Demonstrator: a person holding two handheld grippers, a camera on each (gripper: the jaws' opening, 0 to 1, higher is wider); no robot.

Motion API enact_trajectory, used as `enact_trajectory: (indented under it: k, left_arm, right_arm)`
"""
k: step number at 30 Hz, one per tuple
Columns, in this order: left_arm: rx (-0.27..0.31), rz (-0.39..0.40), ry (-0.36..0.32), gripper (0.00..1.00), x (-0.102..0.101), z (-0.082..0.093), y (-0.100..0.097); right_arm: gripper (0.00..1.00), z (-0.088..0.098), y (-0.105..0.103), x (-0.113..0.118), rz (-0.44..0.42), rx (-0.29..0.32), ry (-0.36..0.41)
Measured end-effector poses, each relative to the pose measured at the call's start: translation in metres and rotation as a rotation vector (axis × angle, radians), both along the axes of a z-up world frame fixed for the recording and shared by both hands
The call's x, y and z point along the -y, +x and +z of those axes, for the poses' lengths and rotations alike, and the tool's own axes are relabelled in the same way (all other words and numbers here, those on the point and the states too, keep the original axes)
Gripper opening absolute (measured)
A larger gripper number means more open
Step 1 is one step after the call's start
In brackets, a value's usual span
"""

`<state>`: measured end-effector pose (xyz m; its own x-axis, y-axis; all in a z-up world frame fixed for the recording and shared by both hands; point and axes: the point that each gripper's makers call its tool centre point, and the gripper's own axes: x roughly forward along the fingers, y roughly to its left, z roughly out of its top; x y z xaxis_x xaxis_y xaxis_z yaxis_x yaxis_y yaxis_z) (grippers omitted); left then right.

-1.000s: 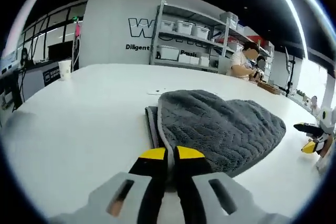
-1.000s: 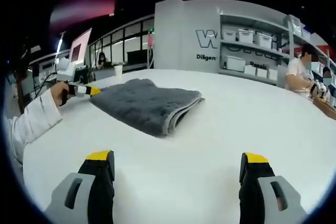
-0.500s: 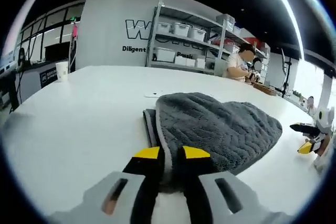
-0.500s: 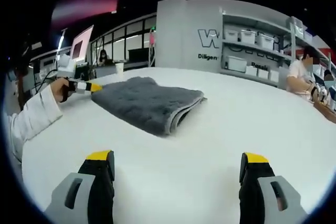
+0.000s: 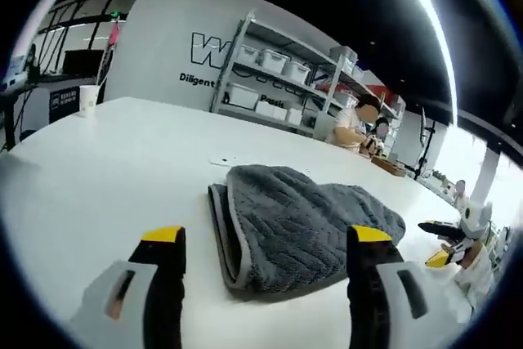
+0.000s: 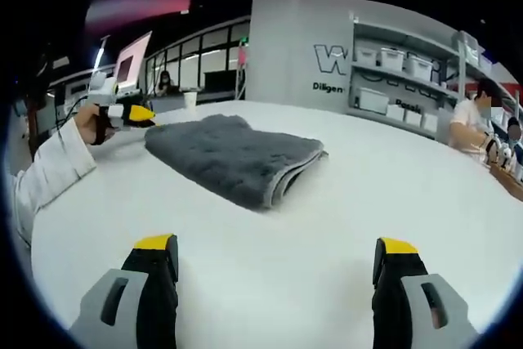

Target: Open the folded towel by lifting each exposed corner and separating the folded layers until the towel lies flat within the target outline without major curled edges

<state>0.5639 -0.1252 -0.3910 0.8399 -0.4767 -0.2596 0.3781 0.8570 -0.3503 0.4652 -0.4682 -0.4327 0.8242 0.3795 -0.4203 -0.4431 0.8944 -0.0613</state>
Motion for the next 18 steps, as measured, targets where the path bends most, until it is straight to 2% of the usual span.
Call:
enact_trajectory:
  k: [4, 10, 13, 18]
  left_arm:
    - [0.000, -0.012, -0.031, 0.99, 0.001, 0.002, -0.001]
    - [0.017, -0.027, -0.009, 0.99, 0.000, 0.007, -0.002]
    - [0.020, -0.030, -0.001, 0.99, 0.002, 0.009, -0.004]
    - [0.017, -0.037, 0.036, 0.99, 0.003, 0.008, -0.007]
  right_arm:
    - [0.99, 0.004, 0.000, -0.004, 0.006, 0.022, -0.013]
    - [0.99, 0.005, 0.000, -0.013, 0.026, 0.034, -0.020]
    - [0.96, 0.005, 0.000, -0.014, 0.024, 0.039, -0.028]
    - [0.87, 0.015, 0.005, -0.017, -0.002, 0.103, -0.013]
